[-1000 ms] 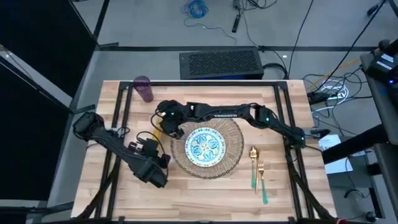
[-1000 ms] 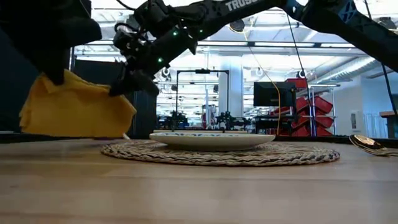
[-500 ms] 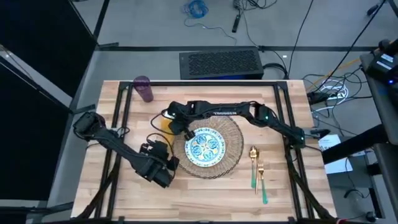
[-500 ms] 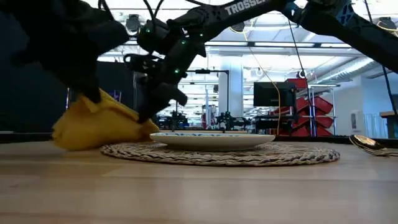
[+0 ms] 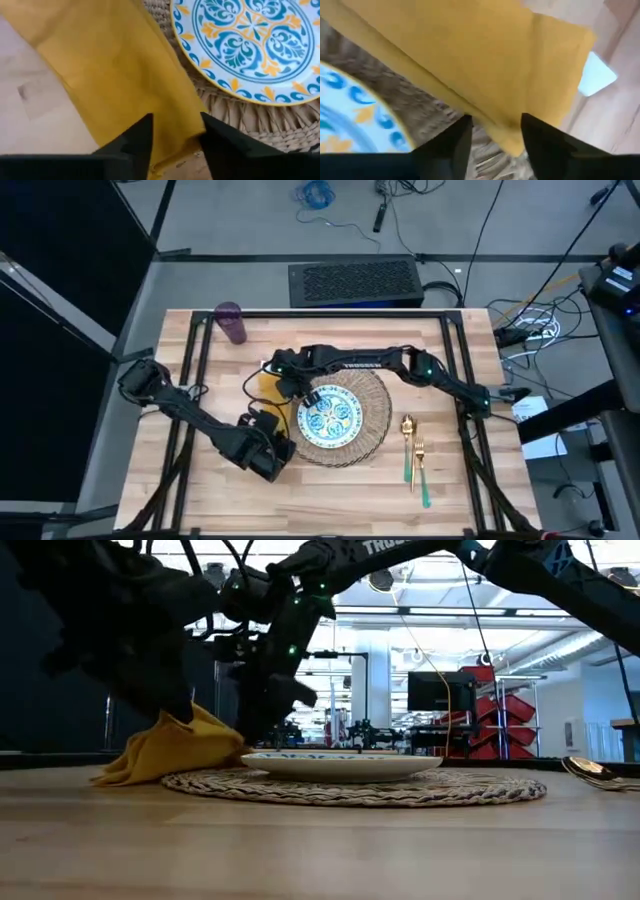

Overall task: Set table place
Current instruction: Put the yellow table napkin to the left of the white patterned plate

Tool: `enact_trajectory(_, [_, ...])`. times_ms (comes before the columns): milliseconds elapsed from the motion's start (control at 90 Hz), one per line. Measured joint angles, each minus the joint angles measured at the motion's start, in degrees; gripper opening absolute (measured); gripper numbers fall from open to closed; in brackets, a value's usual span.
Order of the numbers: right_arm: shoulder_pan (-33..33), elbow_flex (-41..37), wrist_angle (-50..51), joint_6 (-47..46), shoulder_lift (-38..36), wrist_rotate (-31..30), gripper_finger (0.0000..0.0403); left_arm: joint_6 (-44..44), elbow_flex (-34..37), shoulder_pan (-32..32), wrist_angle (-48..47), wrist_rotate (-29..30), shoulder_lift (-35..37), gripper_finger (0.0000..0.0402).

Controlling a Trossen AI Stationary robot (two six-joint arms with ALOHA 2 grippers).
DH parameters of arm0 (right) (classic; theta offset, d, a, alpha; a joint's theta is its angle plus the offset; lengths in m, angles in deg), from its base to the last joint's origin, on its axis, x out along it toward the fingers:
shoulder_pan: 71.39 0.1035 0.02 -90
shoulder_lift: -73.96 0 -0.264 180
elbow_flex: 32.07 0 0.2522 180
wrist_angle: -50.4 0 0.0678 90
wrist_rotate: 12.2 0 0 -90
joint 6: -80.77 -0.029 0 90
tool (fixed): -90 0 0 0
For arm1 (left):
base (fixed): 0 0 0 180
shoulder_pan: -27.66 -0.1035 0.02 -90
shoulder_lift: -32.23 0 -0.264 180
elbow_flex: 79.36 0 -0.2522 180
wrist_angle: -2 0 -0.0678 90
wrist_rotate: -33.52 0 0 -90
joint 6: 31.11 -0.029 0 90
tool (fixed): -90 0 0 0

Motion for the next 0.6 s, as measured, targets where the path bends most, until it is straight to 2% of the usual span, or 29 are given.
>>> enact_trajectory(122, [-0.02,2.09,4.57,-2.3,-0.09,-0.05,0.0208,-0.26,-0.34,0.35,-0.39,-0.62,0.02,0.0186])
enact_trajectory(256, [0.0,5.69,11.46,-6.31,-0.11,-0.22,0.0223,-1.92,-1.69,1.45,-0.99,-0.87,0.07,0.0196])
enact_trajectory(422, [0.05,7.51,18.83,-16.21,-2.67,0.49,0.0215,-1.42,-3.7,2.51,-8.6,-0.84,2.83,0.0196])
enact_trajectory(600, [1.96,7.43,25.54,-25.91,-5.4,8.15,0.0199,1.44,-4.63,2.99,-18.42,4.23,9.79,0.0196])
